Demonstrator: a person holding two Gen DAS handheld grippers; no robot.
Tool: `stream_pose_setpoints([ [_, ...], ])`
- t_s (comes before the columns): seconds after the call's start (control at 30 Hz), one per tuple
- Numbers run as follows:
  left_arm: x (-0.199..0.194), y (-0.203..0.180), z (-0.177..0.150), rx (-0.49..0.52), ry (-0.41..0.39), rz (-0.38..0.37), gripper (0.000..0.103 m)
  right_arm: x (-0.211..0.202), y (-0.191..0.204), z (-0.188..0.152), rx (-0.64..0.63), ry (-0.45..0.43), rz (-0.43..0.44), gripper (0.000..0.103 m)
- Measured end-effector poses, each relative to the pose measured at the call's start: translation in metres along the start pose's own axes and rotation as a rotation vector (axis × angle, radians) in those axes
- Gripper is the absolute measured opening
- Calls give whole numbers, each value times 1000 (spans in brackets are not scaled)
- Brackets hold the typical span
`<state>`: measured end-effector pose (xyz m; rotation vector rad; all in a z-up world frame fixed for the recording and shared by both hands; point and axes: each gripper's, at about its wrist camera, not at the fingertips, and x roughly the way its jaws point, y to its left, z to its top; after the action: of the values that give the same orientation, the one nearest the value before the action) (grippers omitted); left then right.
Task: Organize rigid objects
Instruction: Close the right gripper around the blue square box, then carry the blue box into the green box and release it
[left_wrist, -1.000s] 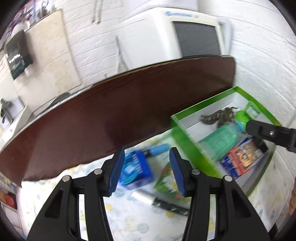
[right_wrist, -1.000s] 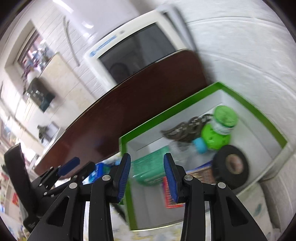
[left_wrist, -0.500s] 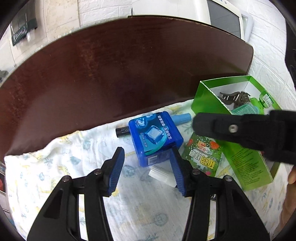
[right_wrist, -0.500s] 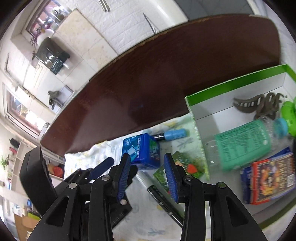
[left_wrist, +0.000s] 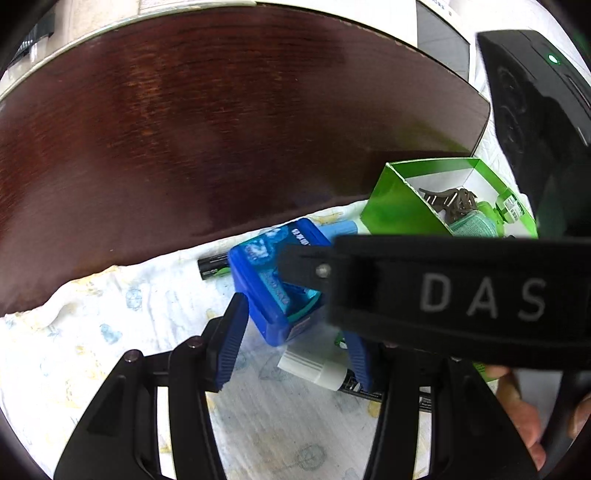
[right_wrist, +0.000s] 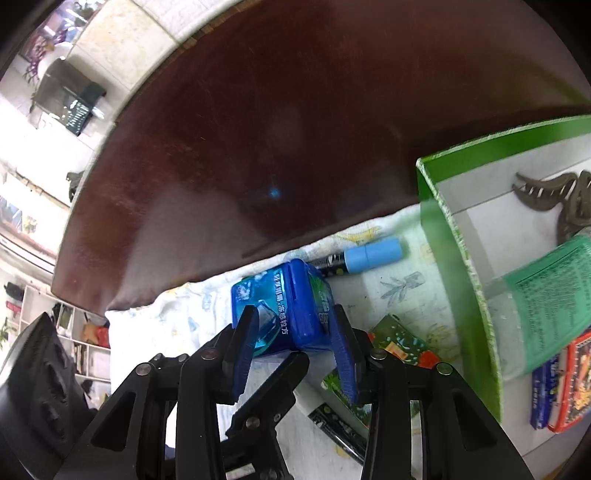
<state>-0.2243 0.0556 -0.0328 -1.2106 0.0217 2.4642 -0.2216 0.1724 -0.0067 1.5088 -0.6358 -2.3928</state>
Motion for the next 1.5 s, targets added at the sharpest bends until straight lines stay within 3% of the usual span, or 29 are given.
stream_pose_setpoints([
  [0.4,-13,4,1,-6,-27,-10,49,-1,13,1,-97,-4,4,49],
  [0.8,-54,-33,16,88,-113,8,49,-50,20,-1,-105,-114,51,49],
  [1.23,-60,-116,37,260,-134,-40,49,-134,-49,-7,6,-261,63,49],
  [1.5,-37,-176,43,341,-100,-100,49,-167,-104,-16,110,-322,38,49],
])
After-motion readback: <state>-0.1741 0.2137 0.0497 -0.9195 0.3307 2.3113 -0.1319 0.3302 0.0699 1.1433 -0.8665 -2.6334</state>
